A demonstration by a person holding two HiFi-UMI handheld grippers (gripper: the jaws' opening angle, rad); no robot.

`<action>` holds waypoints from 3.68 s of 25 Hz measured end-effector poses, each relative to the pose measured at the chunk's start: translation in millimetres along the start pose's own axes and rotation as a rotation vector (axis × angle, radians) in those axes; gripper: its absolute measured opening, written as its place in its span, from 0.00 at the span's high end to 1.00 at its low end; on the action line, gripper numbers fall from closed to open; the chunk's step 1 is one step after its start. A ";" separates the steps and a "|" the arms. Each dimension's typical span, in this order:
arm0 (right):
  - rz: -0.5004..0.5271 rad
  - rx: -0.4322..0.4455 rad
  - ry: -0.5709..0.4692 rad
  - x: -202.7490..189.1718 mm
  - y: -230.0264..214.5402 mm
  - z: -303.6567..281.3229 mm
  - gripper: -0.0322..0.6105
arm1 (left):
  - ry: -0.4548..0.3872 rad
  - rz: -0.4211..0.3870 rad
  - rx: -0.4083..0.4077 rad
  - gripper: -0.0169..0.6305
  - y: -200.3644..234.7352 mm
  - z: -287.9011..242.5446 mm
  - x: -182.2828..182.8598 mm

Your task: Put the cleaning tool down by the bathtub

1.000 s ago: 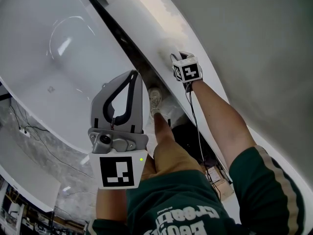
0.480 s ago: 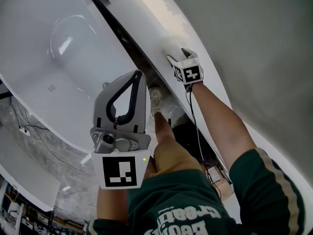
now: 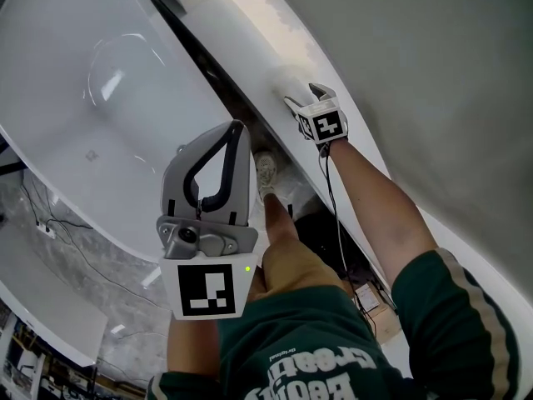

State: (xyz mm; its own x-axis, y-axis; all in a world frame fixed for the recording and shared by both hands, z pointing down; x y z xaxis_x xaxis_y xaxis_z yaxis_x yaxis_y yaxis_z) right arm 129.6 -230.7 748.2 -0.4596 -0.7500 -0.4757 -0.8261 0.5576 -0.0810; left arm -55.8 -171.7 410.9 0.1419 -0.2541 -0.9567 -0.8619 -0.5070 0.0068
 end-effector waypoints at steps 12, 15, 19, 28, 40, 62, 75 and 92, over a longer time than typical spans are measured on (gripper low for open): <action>0.098 0.029 -0.061 41.1 32.2 71.6 0.49 | -0.089 -0.102 -0.025 0.97 -10.2 23.6 89.2; 0.122 0.025 -0.107 52.9 42.8 98.5 0.49 | -0.082 -0.077 -0.025 0.97 -14.6 33.1 101.1; 0.111 0.020 -0.193 68.4 55.8 140.3 0.49 | -0.099 -0.096 -0.034 0.97 -23.2 47.5 119.4; 0.075 -0.062 -0.404 100.7 70.3 236.3 0.49 | -0.157 -0.149 -0.071 0.97 -39.9 87.1 151.4; 0.201 -0.193 -0.750 155.7 122.6 415.1 0.49 | -0.287 -0.256 -0.161 0.97 -65.3 128.9 217.1; 0.460 -0.330 -1.227 180.1 223.8 627.6 0.62 | -0.426 -0.200 -0.246 0.97 -76.1 177.6 276.6; 0.409 -0.301 -1.169 174.6 223.9 625.6 0.92 | -0.417 -0.266 -0.341 0.97 -99.8 177.2 278.1; 0.372 -0.312 -1.149 160.9 210.8 632.4 0.93 | -0.435 -0.279 -0.398 0.97 -121.5 165.1 281.1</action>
State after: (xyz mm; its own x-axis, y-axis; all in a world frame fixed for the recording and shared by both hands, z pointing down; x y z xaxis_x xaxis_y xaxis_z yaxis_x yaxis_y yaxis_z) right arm 87.7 -8.8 100.8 -0.2608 0.2676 -0.9276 -0.8217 0.4429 0.3588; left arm 8.5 -45.6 93.2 0.0518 0.2455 -0.9680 -0.5633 -0.7932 -0.2313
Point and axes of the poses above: the fingertips, and each gripper's own axes: z backward along the fingers, y to its left, x out of its top, the point moved 4 cm from there along z, backward along the fingers, and after that the axes turned 2 degrees about z, right-handed, at the moved point
